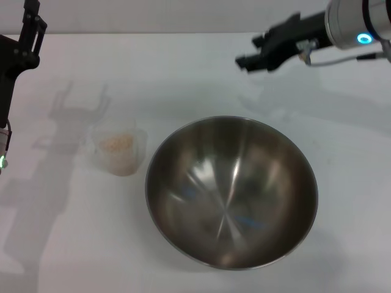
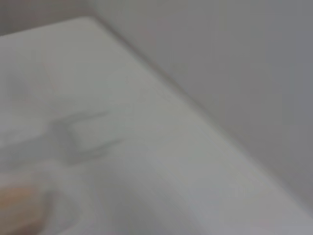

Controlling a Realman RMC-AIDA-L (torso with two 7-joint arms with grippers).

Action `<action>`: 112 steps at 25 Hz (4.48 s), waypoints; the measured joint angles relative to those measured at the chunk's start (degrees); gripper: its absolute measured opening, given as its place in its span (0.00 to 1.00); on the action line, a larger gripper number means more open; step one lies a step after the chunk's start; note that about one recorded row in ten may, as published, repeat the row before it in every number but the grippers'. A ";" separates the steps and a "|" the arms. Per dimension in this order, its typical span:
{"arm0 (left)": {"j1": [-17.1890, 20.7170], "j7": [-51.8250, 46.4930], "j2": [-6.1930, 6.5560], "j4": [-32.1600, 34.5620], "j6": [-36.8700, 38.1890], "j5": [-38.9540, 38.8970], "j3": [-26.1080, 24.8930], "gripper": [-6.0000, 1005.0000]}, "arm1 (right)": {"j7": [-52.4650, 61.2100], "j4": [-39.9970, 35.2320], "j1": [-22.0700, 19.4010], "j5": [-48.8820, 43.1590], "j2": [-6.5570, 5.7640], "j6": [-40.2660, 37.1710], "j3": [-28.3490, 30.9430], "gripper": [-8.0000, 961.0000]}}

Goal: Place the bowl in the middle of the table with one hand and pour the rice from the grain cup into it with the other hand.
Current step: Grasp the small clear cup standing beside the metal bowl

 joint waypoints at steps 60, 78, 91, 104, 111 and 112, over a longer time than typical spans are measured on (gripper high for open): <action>13.63 -4.01 0.10 3.20 -5.37 0.52 16.64 0.72 | 54.69 66.01 -8.55 -9.40 -0.47 -143.43 -31.16 0.54; 11.41 -3.97 0.08 3.20 -13.43 0.52 17.77 0.72 | 54.68 66.18 -8.10 -9.47 -0.44 -143.45 -31.14 0.54; 8.17 -3.84 0.16 4.80 -17.97 0.10 17.21 0.72 | 55.04 66.21 -8.51 -9.43 -0.18 -143.49 -31.14 0.54; 6.41 -3.82 0.00 5.23 -18.52 0.08 16.79 0.65 | 55.15 66.08 -8.35 -9.42 -0.14 -142.17 -31.14 0.54; 6.60 -3.79 -0.23 4.12 -19.63 0.08 16.43 0.59 | 55.18 65.94 -8.36 -9.43 -0.14 -142.16 -31.14 0.54; 6.60 -3.79 -0.23 4.12 -19.63 0.08 16.43 0.55 | 55.18 65.94 -8.36 -9.43 -0.14 -142.16 -31.14 0.54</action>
